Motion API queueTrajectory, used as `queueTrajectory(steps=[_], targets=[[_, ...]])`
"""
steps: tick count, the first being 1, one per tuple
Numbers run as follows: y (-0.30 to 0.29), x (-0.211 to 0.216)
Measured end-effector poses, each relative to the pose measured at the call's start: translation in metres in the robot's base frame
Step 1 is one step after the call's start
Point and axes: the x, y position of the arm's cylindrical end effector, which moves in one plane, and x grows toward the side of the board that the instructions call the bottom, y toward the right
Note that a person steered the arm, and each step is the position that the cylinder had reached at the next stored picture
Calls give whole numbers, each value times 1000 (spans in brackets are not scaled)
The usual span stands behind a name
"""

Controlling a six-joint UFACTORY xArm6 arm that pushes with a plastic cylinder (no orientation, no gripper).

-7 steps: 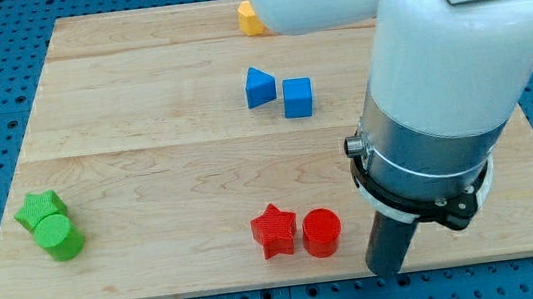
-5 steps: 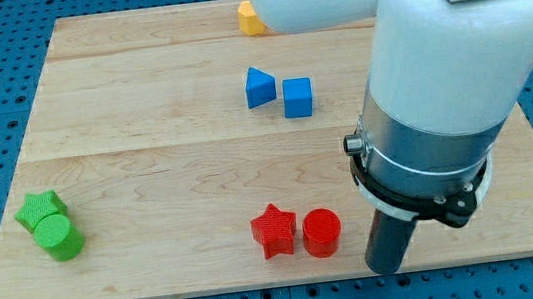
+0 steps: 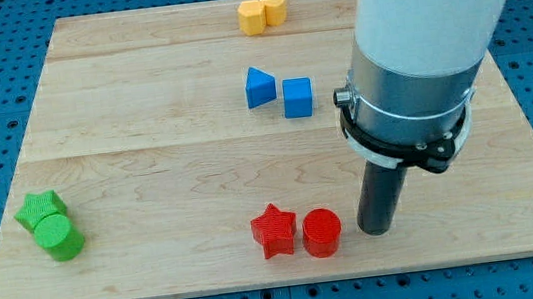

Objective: Place the arm towards the bottom left side of the green star

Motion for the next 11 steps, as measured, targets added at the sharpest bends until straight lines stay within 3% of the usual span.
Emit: queueTrajectory(steps=[4,7,10,11], targets=[[18,-64],[17,35],[4,45],[-60,44]])
